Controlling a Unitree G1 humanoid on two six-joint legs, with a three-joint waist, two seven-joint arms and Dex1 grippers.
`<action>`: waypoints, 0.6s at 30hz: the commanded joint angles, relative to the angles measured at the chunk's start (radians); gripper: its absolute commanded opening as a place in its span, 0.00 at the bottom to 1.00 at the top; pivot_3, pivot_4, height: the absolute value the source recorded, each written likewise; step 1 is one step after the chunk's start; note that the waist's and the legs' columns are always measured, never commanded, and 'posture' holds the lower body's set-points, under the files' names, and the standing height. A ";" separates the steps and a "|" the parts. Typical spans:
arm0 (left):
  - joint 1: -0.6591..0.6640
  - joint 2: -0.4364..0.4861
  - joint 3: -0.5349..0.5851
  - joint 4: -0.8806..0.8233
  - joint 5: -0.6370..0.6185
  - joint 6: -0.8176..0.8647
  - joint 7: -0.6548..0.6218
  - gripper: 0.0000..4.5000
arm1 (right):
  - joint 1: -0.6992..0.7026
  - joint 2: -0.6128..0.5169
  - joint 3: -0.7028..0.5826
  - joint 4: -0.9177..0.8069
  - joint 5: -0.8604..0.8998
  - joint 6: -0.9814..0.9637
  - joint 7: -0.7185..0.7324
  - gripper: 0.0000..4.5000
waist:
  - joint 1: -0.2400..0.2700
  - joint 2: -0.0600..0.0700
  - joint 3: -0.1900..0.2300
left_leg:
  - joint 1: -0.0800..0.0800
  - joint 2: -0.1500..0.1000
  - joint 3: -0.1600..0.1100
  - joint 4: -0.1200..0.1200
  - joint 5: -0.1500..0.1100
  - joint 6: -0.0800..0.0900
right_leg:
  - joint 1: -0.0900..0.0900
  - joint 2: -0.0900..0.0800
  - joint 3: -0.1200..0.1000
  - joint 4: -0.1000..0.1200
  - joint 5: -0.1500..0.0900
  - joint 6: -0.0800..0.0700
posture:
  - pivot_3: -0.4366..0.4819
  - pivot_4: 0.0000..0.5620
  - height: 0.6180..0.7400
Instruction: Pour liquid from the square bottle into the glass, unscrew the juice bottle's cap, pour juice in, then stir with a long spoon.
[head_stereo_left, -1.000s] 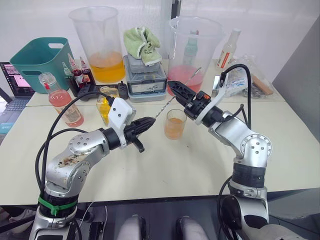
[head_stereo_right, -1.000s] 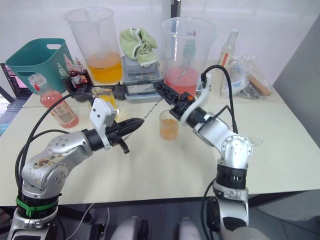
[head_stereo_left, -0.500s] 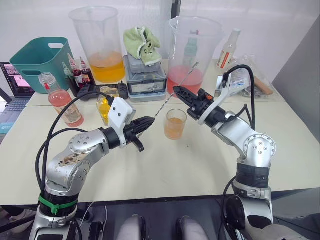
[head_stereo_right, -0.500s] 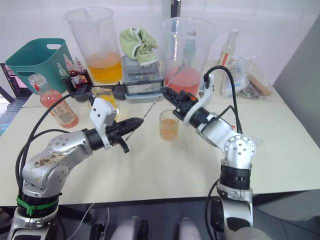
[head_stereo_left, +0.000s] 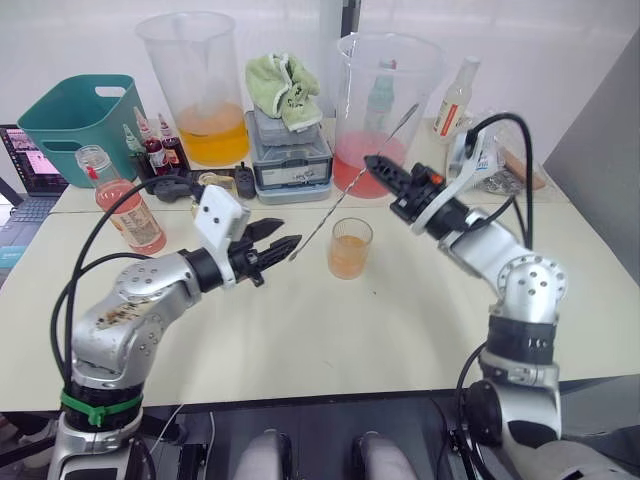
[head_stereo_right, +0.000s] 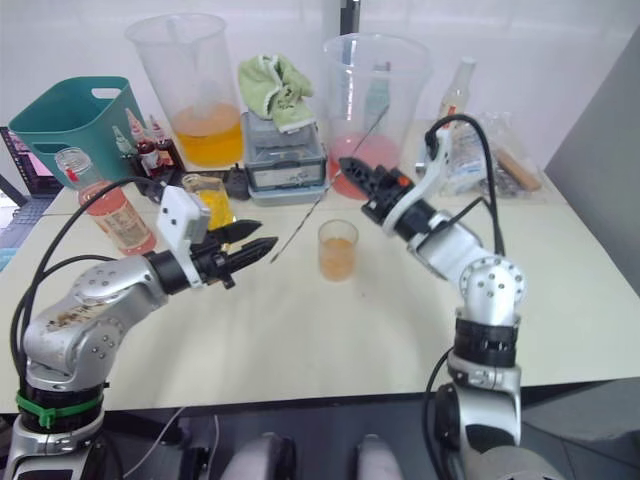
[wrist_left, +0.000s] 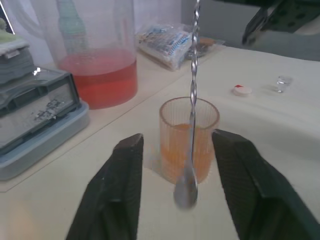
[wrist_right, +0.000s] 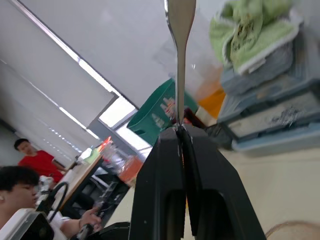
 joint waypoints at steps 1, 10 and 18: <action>0.012 0.054 0.082 -0.004 -0.039 -0.042 -0.069 0.81 | -0.112 -0.113 -0.040 0.057 -0.095 -0.078 0.130 0.00 | 0.001 0.000 0.000 | 0.000 0.000 0.001 0.000 0.000 0.000 | -0.001 0.000 0.000 -0.001 0.000 0.000 | 0.48 0.27 1.00; 0.054 0.084 0.073 0.032 -0.017 -0.092 -0.134 0.99 | -0.180 -0.296 0.077 0.094 -0.334 -0.134 0.407 0.00 | 0.001 0.000 0.000 | -0.003 0.001 0.001 -0.002 0.000 0.000 | -0.004 0.000 0.001 -0.002 0.000 0.000 | 0.48 0.27 1.00; 0.060 0.084 0.037 0.042 0.014 -0.116 -0.130 0.99 | -0.105 -0.292 0.138 0.035 -0.448 -0.132 0.485 0.00 | 0.002 0.000 0.000 | -0.004 0.000 0.001 -0.002 0.000 0.000 | -0.005 -0.002 0.000 -0.001 0.000 0.000 | 0.48 0.27 1.00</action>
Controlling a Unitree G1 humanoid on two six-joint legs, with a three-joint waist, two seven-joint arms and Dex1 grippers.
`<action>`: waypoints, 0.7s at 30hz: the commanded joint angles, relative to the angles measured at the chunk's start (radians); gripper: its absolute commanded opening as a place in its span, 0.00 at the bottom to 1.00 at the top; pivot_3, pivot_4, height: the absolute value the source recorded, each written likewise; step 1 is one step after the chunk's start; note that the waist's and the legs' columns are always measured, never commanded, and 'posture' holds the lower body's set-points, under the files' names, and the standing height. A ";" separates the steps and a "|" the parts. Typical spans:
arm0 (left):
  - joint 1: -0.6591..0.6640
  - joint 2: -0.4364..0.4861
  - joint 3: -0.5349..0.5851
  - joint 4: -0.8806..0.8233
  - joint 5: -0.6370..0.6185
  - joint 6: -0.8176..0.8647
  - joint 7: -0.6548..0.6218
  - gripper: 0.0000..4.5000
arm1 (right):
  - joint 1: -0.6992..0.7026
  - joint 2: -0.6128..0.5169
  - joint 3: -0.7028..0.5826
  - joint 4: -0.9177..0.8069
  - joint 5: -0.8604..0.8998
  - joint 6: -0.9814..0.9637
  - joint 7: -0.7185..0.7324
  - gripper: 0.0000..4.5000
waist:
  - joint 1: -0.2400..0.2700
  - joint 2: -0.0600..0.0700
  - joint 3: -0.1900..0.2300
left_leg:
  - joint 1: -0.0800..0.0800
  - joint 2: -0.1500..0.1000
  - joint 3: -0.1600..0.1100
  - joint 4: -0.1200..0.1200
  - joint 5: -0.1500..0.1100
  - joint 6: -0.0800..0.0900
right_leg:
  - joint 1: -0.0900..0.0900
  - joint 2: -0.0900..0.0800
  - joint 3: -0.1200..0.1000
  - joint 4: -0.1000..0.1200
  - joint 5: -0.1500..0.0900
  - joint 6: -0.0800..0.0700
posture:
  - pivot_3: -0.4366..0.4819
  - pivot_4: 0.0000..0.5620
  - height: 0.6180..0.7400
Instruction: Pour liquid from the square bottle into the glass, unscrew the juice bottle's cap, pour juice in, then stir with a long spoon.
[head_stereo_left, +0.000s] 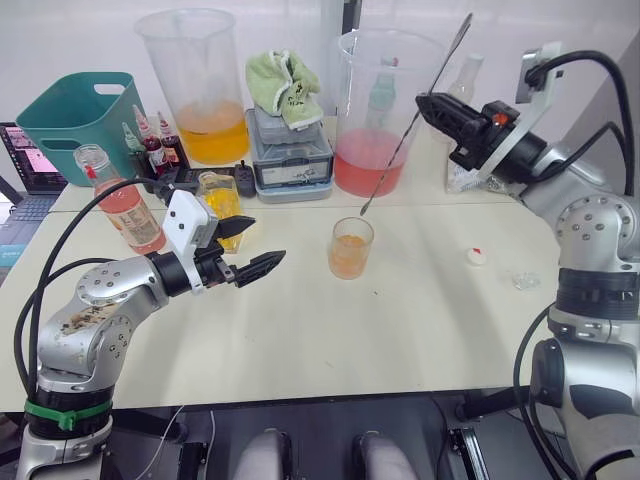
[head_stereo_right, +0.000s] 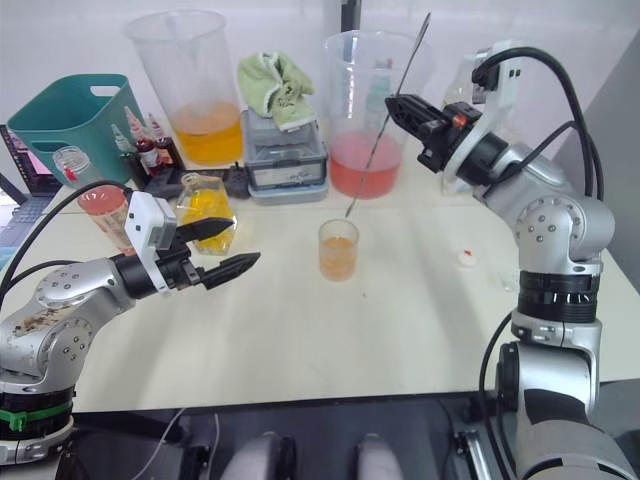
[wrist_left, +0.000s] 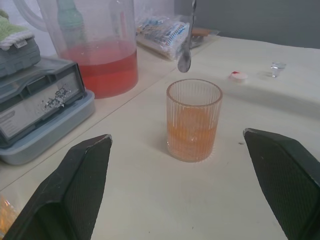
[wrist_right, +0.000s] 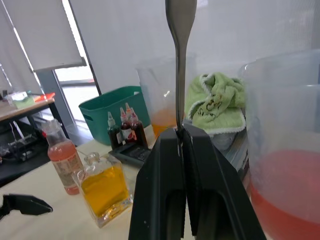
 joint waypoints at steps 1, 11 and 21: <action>-0.006 0.015 -0.014 -0.013 0.022 -0.027 0.002 0.99 | 0.018 0.004 0.015 -0.056 -0.041 -0.014 0.026 0.00 | 0.000 0.000 0.000 | 0.000 0.000 0.000 0.000 0.000 0.000 | 0.000 0.000 0.000 0.000 0.000 0.000 | 0.48 0.27 1.00; 0.002 0.017 -0.028 -0.016 0.036 -0.027 -0.002 0.99 | 0.053 0.019 0.132 -0.090 -0.218 -0.094 0.084 0.00 | 0.000 0.000 0.000 | -0.006 0.000 0.001 0.000 0.001 -0.001 | -0.009 0.000 0.000 0.003 0.001 -0.001 | 0.48 0.27 1.00; 0.013 0.011 -0.040 -0.030 0.051 -0.030 0.005 0.99 | 0.056 0.132 0.211 -0.060 -0.367 -0.254 0.124 0.00 | 0.000 0.000 0.000 | -0.007 0.000 0.001 0.001 0.001 -0.002 | -0.010 0.000 0.000 0.003 0.001 -0.001 | 0.48 0.27 1.00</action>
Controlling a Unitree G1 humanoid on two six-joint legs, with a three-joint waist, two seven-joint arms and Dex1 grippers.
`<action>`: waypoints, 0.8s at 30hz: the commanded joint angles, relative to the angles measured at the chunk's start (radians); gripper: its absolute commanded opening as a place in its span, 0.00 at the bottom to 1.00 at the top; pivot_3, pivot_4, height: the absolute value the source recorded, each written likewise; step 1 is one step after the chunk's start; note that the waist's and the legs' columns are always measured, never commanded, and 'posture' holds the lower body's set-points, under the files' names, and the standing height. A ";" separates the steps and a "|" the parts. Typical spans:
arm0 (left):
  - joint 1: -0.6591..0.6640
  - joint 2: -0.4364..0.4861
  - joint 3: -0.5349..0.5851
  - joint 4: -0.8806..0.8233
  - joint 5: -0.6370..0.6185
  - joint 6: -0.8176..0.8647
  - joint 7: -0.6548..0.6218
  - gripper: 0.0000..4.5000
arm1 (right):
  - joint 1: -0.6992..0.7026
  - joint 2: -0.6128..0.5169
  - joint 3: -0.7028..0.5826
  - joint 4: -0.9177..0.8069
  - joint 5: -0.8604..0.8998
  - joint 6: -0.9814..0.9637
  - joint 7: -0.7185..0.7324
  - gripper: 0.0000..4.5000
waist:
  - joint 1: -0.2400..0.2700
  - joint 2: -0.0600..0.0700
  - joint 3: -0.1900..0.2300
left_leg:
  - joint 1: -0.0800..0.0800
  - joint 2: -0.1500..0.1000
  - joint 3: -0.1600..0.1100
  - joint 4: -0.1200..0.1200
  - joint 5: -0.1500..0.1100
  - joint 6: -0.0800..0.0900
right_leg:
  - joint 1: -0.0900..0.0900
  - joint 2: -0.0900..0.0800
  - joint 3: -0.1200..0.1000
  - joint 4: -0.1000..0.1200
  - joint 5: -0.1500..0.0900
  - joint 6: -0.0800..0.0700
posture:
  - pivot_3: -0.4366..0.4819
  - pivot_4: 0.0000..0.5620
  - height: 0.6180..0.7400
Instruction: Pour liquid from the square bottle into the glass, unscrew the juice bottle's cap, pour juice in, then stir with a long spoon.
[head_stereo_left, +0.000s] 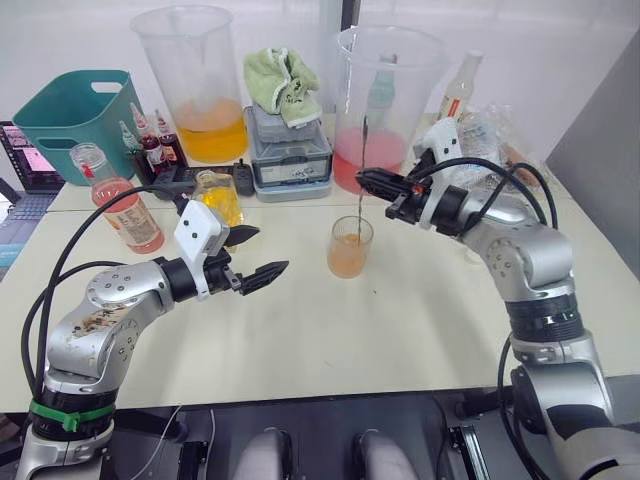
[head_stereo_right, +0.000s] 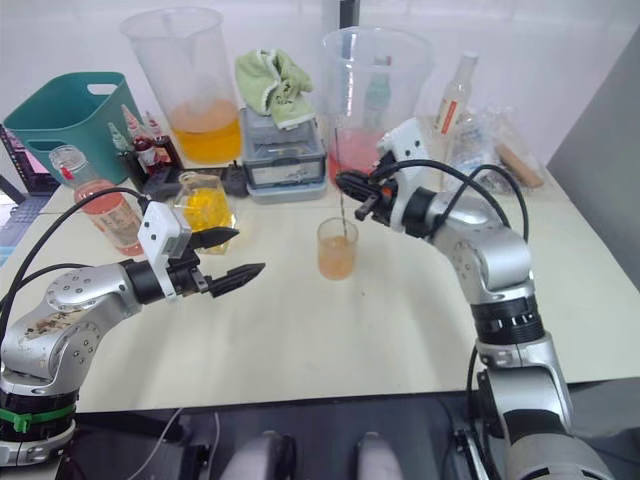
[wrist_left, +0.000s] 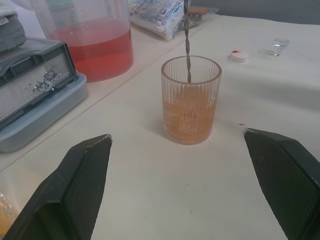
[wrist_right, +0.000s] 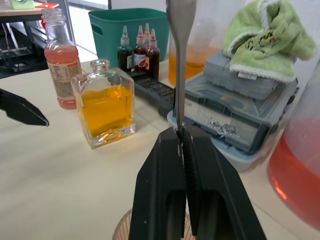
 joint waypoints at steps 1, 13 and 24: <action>0.002 0.001 0.007 -0.033 0.000 -0.023 0.007 0.99 | -0.026 0.036 -0.013 -0.012 -0.025 -0.063 0.010 0.00 | 0.000 0.000 0.000 | 0.000 0.000 0.000 0.000 0.000 0.000 | 0.000 0.000 0.000 0.000 0.000 0.000 | 0.48 0.27 1.00; 0.012 -0.005 -0.016 -0.043 0.007 -0.029 0.014 0.99 | -0.016 0.107 -0.025 -0.049 0.016 0.005 0.072 0.00 | -0.001 0.000 0.000 | 0.000 0.000 0.000 0.000 0.000 0.000 | -0.001 0.000 0.000 0.007 0.000 0.000 | 0.48 0.27 1.00; -0.004 -0.005 -0.040 -0.018 0.023 -0.051 -0.002 0.99 | -0.025 -0.045 -0.084 -0.117 0.058 0.165 0.119 0.00 | 0.000 0.000 0.000 | 0.000 -0.001 -0.001 0.001 0.000 -0.001 | -0.001 0.000 0.000 0.006 0.000 -0.001 | 0.48 0.27 1.00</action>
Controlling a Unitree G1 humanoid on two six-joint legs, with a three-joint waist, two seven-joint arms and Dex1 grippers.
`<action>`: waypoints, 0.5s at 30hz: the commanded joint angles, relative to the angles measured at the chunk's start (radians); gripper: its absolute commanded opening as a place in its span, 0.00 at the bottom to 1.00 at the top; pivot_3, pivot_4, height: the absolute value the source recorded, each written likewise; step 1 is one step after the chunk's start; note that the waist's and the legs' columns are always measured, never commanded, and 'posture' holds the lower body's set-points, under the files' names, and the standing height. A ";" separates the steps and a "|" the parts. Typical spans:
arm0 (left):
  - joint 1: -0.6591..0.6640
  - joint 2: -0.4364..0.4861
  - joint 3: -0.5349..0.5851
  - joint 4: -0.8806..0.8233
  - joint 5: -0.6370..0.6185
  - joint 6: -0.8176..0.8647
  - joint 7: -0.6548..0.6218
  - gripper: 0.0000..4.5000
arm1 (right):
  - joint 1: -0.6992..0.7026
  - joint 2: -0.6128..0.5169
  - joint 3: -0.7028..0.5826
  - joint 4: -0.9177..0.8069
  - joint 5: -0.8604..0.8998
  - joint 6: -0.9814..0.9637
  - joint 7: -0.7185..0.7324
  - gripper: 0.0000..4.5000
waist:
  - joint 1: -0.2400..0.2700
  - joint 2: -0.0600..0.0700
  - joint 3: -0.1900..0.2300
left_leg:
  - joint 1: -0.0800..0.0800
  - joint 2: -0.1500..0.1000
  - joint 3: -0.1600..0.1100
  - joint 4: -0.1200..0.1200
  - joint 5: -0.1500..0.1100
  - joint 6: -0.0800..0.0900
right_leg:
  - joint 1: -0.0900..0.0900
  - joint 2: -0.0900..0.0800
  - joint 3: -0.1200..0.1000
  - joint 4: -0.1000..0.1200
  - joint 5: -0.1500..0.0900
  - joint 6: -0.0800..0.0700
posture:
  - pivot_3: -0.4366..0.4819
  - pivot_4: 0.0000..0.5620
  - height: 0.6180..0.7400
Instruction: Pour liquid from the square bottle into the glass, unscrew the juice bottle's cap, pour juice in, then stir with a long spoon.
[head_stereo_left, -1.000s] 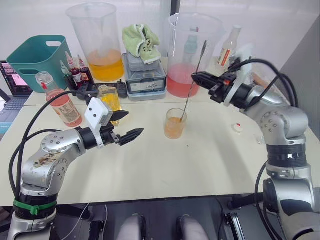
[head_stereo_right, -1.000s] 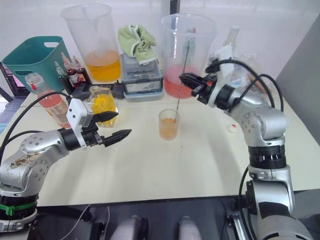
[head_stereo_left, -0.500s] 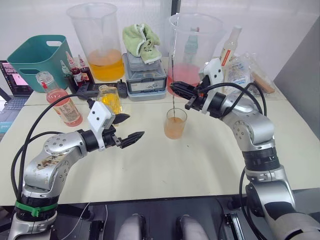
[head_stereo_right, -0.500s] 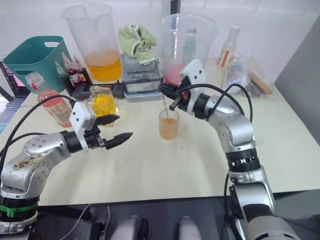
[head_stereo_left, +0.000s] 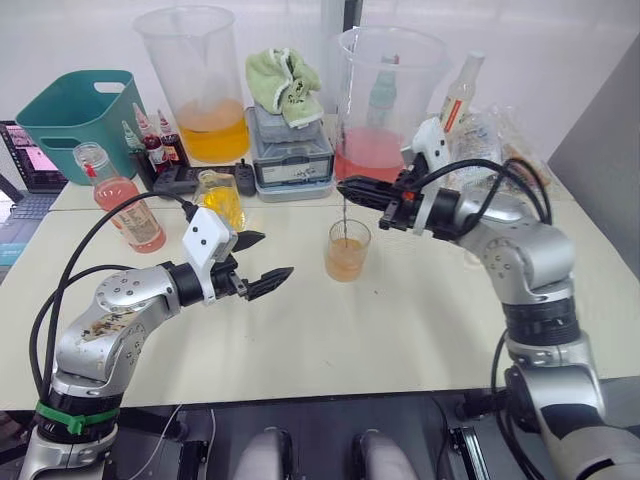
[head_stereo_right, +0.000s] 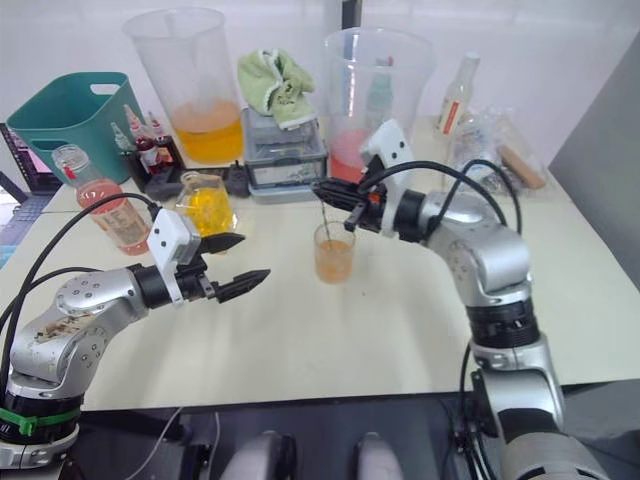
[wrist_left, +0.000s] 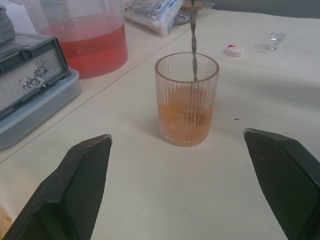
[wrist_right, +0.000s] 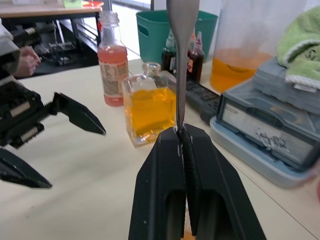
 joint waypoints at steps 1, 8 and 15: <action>-0.019 0.002 -0.005 -0.011 0.007 -0.030 -0.009 0.99 | -0.024 -0.014 -0.051 -0.013 0.018 0.000 0.003 0.00 | -0.001 0.000 0.000 | 0.000 0.000 0.000 0.000 0.000 0.000 | 0.000 0.000 0.000 0.000 0.000 0.000 | 0.48 0.27 1.00; -0.029 0.005 -0.016 0.001 0.010 -0.040 -0.014 0.99 | -0.042 0.011 -0.033 0.035 -0.071 -0.123 -0.025 0.00 | -0.001 0.000 0.000 | 0.000 0.000 0.000 0.000 0.000 0.000 | 0.000 0.001 0.000 0.000 0.000 0.000 | 0.48 0.27 1.00; -0.034 0.011 -0.023 0.004 0.017 -0.044 -0.021 0.99 | -0.054 0.091 -0.016 0.060 -0.097 -0.175 -0.046 0.00 | 0.000 0.000 0.000 | 0.000 0.000 0.000 0.000 0.000 0.000 | 0.000 0.001 0.000 0.001 0.000 0.000 | 0.48 0.27 1.00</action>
